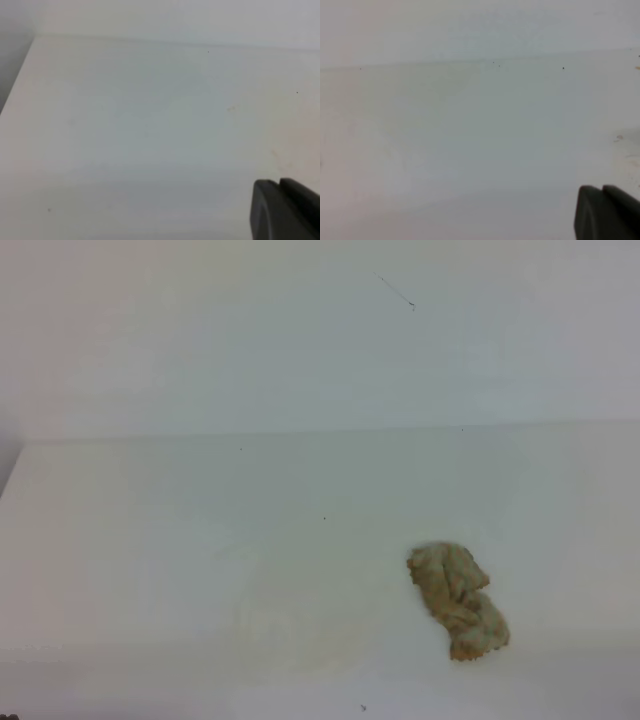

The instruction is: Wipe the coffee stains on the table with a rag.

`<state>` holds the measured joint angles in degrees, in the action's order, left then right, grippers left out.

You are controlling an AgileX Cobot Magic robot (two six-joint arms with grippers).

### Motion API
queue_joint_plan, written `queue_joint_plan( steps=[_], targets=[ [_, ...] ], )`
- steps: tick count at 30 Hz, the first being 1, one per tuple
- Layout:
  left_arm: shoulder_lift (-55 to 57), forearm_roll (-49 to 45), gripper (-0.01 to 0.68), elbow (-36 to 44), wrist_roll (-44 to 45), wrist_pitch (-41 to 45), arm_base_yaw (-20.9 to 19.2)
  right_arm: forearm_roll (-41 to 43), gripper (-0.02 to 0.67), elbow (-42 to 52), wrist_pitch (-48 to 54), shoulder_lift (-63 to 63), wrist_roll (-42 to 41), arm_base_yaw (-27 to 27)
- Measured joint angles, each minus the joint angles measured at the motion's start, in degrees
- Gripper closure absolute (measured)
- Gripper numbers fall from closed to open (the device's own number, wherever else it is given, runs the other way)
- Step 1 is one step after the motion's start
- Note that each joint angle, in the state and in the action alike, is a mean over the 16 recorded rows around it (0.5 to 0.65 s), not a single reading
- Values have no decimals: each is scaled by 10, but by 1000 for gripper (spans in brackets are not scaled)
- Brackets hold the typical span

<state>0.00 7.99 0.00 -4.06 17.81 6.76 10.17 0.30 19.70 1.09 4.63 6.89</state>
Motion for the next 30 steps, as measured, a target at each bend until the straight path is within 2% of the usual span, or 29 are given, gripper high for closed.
queue_joint_plan(
  steps=[30],
  targets=[
    [0, 0, 675, 0, 0, 0, 0, 0, 649, 0, 0, 0, 0, 0]
  ],
)
